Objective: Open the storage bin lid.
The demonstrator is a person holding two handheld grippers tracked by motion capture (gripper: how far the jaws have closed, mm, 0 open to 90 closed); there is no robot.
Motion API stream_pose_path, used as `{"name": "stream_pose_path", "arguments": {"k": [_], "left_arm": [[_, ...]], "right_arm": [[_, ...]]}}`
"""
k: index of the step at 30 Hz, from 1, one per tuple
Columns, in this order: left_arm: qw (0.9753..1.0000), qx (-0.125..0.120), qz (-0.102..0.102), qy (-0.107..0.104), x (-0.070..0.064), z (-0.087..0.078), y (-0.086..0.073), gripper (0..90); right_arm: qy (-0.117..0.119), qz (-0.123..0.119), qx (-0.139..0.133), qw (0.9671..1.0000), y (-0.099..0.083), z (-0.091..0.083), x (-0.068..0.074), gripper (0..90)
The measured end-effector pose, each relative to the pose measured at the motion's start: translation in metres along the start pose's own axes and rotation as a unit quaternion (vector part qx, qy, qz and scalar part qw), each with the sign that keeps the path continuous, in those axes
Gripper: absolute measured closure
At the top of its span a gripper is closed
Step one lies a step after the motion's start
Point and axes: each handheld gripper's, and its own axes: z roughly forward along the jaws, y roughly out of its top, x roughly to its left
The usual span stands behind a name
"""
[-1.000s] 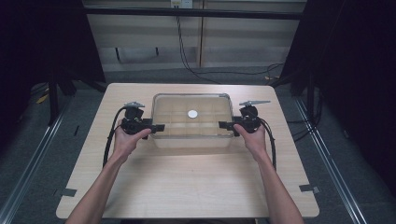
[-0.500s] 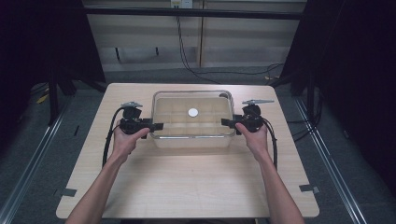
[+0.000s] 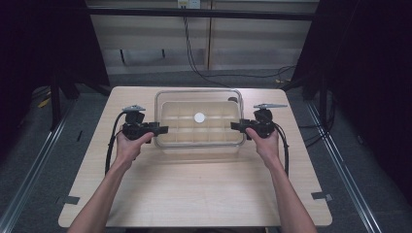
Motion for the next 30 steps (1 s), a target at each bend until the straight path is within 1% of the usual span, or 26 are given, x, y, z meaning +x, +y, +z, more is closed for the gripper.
{"name": "stream_pose_path", "arguments": {"k": [3,5,6,8,9,10,11,12,13,14,15,16,17,18,22,23,26,27,30], "left_arm": [[1.0000,-0.004,0.003,0.000,-0.001,-0.001,0.000,48.2],[1.0000,-0.007,0.006,0.000,-0.001,-0.004,0.001,51.1],[0.9999,-0.012,-0.001,-0.003,-0.002,-0.005,0.001,51.6],[0.9998,-0.014,-0.010,-0.014,-0.002,-0.004,0.001,52.5],[0.9998,-0.014,-0.010,-0.014,-0.002,-0.004,0.001,52.1],[0.9997,-0.011,-0.009,-0.021,-0.003,-0.004,0.000,52.1],[0.9997,-0.008,-0.004,-0.023,-0.003,-0.005,0.000,51.8],[0.9995,-0.014,-0.006,-0.028,-0.003,-0.007,0.000,52.4],[0.9993,-0.020,-0.009,-0.031,-0.004,-0.008,0.000,53.5],[0.9994,-0.020,-0.005,-0.030,-0.005,-0.010,0.001,54.6],[0.9994,-0.020,-0.005,-0.030,-0.005,-0.010,0.001,54.9],[0.9994,-0.021,0.000,-0.026,-0.007,-0.011,0.002,55.2],[0.9994,-0.021,0.000,-0.026,-0.007,-0.011,0.002,55.5],[0.9995,-0.021,0.005,-0.025,-0.008,-0.014,0.003,56.1],[0.9992,-0.029,0.006,-0.025,-0.010,-0.016,0.003,58.0],[0.9993,-0.029,0.009,-0.024,-0.010,-0.017,0.003,58.2],[0.9992,-0.033,0.009,-0.022,-0.012,-0.017,0.003,58.2],[0.9991,-0.033,0.012,-0.021,-0.012,-0.018,0.002,58.3],[0.9991,-0.036,0.011,-0.022,-0.012,-0.021,0.002,58.7]], "right_arm": [[0.004,0.005,-0.002,1.0000,-0.001,-0.002,-0.001,48.1],[0.005,0.009,-0.007,0.9999,-0.001,-0.004,-0.002,49.8],[0.010,0.007,-0.012,0.9998,-0.001,-0.006,-0.003,52.4],[0.017,0.014,-0.018,0.9996,-0.001,-0.008,-0.003,53.9],[0.017,0.014,-0.018,0.9996,-0.001,-0.008,-0.003,53.9],[0.020,0.013,-0.018,0.9996,-0.001,-0.008,-0.003,54.5],[0.022,0.012,-0.019,0.9995,-0.001,-0.009,-0.002,55.5],[0.029,0.011,-0.022,0.9993,-0.001,-0.012,-0.001,58.6],[0.031,0.011,-0.024,0.9991,-0.001,-0.013,0.000,59.2],[0.031,0.010,-0.026,0.9992,-0.001,-0.015,0.001,59.8],[0.031,0.010,-0.026,0.9992,-0.001,-0.015,0.001,59.8],[0.031,0.009,-0.031,0.9990,-0.001,-0.018,0.003,61.3],[0.031,0.009,-0.031,0.9990,-0.001,-0.018,0.003,61.3],[0.037,0.013,-0.032,0.9987,-0.002,-0.020,0.003,62.7],[0.040,0.014,-0.035,0.9985,-0.003,-0.023,0.004,64.2],[0.038,0.013,-0.036,0.9985,-0.003,-0.024,0.005,64.2],[0.034,0.014,-0.039,0.9985,-0.003,-0.024,0.006,64.1],[0.034,0.014,-0.040,0.9986,-0.003,-0.025,0.007,64.2],[0.036,0.012,-0.036,0.9986,-0.004,-0.025,0.009,64.6]]}}
